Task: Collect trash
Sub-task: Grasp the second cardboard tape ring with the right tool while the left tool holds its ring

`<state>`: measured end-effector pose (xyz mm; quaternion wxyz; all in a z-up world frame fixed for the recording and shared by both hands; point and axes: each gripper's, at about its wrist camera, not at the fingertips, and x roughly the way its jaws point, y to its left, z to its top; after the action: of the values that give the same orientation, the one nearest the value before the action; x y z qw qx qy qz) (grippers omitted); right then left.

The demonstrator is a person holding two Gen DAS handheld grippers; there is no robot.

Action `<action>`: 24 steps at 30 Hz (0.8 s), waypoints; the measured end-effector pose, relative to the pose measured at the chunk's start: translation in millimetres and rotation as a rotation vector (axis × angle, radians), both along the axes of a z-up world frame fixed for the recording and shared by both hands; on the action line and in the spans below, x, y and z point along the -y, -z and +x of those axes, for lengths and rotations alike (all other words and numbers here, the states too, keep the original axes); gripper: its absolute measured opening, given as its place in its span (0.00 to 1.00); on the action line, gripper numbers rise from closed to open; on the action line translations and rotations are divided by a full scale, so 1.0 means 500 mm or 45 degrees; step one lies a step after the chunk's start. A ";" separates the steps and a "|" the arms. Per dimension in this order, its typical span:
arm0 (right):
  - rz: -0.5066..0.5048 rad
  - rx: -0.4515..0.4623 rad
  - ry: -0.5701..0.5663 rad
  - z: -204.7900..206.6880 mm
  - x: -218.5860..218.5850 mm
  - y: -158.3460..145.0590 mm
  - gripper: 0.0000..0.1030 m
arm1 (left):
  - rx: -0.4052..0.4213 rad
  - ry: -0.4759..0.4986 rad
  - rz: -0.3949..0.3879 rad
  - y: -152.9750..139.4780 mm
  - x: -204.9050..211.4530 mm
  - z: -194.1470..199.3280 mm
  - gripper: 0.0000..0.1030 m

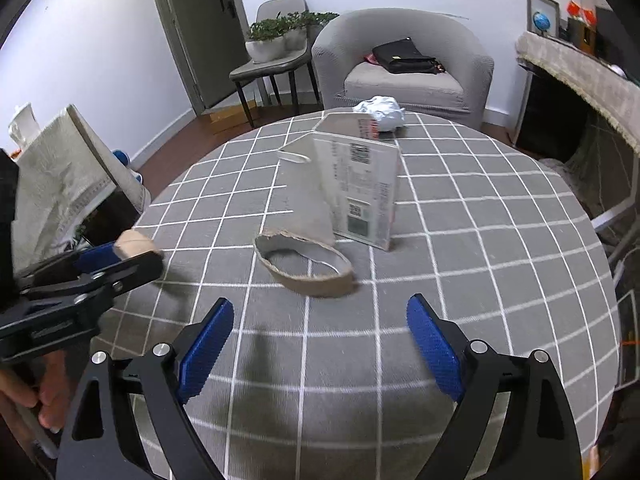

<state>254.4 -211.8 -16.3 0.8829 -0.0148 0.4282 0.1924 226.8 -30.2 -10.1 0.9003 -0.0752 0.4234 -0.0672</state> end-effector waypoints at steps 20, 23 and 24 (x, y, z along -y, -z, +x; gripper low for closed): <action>-0.113 -0.012 -0.075 0.037 -0.049 0.012 0.51 | 0.009 -0.043 0.028 -0.011 -0.094 -0.034 0.66; -0.107 -0.016 -0.095 0.031 -0.061 0.007 0.47 | 0.007 -0.057 0.025 -0.010 -0.111 -0.038 0.66; -0.105 -0.017 -0.105 0.029 -0.066 0.006 0.46 | 0.006 -0.060 0.023 -0.010 -0.117 -0.039 0.66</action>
<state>269.0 -178.6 -19.2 0.8698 -0.0676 0.4409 0.2108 207.3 28.0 -5.0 0.9032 -0.0767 0.4201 -0.0421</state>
